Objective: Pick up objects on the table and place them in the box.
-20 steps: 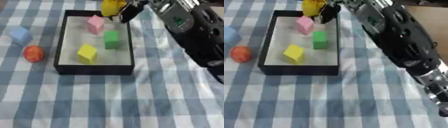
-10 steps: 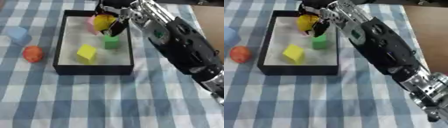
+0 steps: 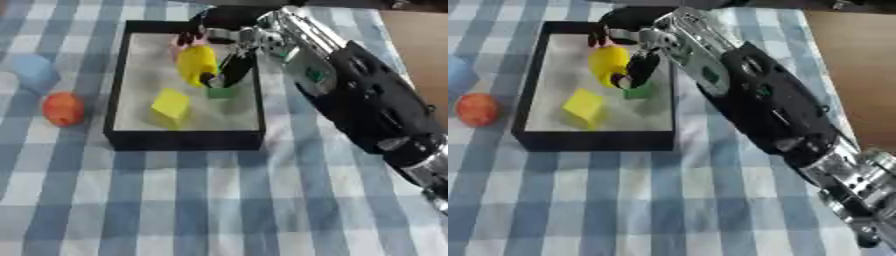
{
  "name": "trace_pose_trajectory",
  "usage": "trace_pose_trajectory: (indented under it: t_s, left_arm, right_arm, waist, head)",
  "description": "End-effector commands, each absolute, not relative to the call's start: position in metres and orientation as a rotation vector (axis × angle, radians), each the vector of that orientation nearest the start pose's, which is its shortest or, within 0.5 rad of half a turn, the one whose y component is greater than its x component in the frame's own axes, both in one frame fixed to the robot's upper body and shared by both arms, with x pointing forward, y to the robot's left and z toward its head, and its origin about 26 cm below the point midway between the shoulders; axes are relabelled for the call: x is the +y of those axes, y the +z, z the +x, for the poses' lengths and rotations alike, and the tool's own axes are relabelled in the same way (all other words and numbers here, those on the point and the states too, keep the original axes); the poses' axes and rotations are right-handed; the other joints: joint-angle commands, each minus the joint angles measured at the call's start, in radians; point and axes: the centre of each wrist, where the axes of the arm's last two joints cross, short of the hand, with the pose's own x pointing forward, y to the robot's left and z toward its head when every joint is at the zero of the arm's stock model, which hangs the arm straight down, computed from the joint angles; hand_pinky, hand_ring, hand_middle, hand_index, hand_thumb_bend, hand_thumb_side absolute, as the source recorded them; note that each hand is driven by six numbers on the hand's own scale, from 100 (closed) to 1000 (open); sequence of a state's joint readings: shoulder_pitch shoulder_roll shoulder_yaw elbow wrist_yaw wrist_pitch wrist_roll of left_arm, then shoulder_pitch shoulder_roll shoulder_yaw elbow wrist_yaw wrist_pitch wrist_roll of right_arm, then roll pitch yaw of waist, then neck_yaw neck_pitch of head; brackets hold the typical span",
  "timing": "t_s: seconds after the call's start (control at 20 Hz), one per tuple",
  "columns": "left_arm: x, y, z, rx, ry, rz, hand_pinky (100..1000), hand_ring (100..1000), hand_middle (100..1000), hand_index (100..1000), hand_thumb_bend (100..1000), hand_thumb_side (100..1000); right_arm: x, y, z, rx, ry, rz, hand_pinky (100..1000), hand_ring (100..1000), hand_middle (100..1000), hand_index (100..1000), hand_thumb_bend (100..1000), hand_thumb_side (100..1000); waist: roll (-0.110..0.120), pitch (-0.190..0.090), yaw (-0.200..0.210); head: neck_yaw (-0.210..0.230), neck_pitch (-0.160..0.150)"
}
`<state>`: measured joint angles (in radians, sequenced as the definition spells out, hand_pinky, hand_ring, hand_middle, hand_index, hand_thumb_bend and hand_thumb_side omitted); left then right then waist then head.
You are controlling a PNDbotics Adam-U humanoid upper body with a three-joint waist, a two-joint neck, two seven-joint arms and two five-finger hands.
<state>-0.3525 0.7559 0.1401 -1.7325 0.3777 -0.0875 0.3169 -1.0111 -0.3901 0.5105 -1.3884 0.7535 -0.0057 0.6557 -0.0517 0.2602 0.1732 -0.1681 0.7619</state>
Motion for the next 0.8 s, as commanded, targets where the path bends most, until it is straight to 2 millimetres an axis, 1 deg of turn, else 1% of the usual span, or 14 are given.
trace_pose_trajectory:
  t_s: [0.05, 0.25, 0.3, 0.45, 0.55, 0.65, 0.75, 0.8]
  left_arm:
    - [0.389, 0.258, 0.320, -2.273, -0.043, 0.493, 810, 814, 833, 857, 131, 767]
    - [0.389, 0.258, 0.320, -2.273, -0.042, 0.494, 810, 814, 833, 857, 131, 767]
    - [0.389, 0.258, 0.319, -2.272, -0.042, 0.495, 810, 814, 833, 857, 133, 761]
    - [0.391, 0.256, 0.318, -2.268, -0.035, 0.505, 809, 814, 833, 857, 134, 761]
    - [0.392, 0.255, 0.318, -2.265, -0.031, 0.510, 809, 814, 833, 857, 132, 761]
    - [0.394, 0.254, 0.318, -2.261, -0.027, 0.517, 809, 815, 833, 857, 134, 760]
    - [0.395, 0.253, 0.317, -2.257, -0.023, 0.525, 809, 815, 833, 857, 135, 759]
    - [0.396, 0.253, 0.317, -2.254, -0.022, 0.530, 809, 815, 833, 857, 135, 759]
  right_arm:
    - [-0.126, 0.275, 0.409, -1.547, 1.934, -0.752, 911, 898, 851, 922, 260, 312]
    - [-0.127, 0.276, 0.408, -1.551, 1.921, -0.761, 911, 898, 851, 922, 260, 312]
    - [-0.127, 0.276, 0.408, -1.552, 1.919, -0.762, 914, 899, 855, 929, 219, 370]
    - [-0.137, 0.292, 0.402, -1.632, 1.838, -0.781, 906, 890, 846, 923, 197, 338]
    - [-0.144, 0.304, 0.395, -1.688, 1.780, -0.796, 897, 878, 836, 917, 165, 316]
    - [-0.152, 0.316, 0.386, -1.751, 1.720, -0.815, 890, 872, 825, 915, 104, 319]
    - [-0.160, 0.326, 0.377, -1.804, 1.665, -0.830, 884, 863, 811, 909, 100, 321]
    - [-0.166, 0.333, 0.373, -1.832, 1.627, -0.846, 881, 859, 803, 904, 100, 339]
  waist:
    - [0.000, -0.035, -0.001]
    - [0.000, -0.035, -0.001]
    - [0.001, -0.036, -0.002]
    - [0.006, -0.043, -0.011]
    - [0.007, -0.045, -0.016]
    - [0.008, -0.047, -0.022]
    - [0.009, -0.049, -0.028]
    - [0.009, -0.050, -0.032]
  head:
    - [0.005, -0.001]
    - [0.006, -0.001]
    - [0.007, -0.001]
    - [0.014, -0.001]
    - [0.017, 0.001]
    - [0.022, 0.003]
    - [0.030, 0.006]
    - [0.036, 0.007]
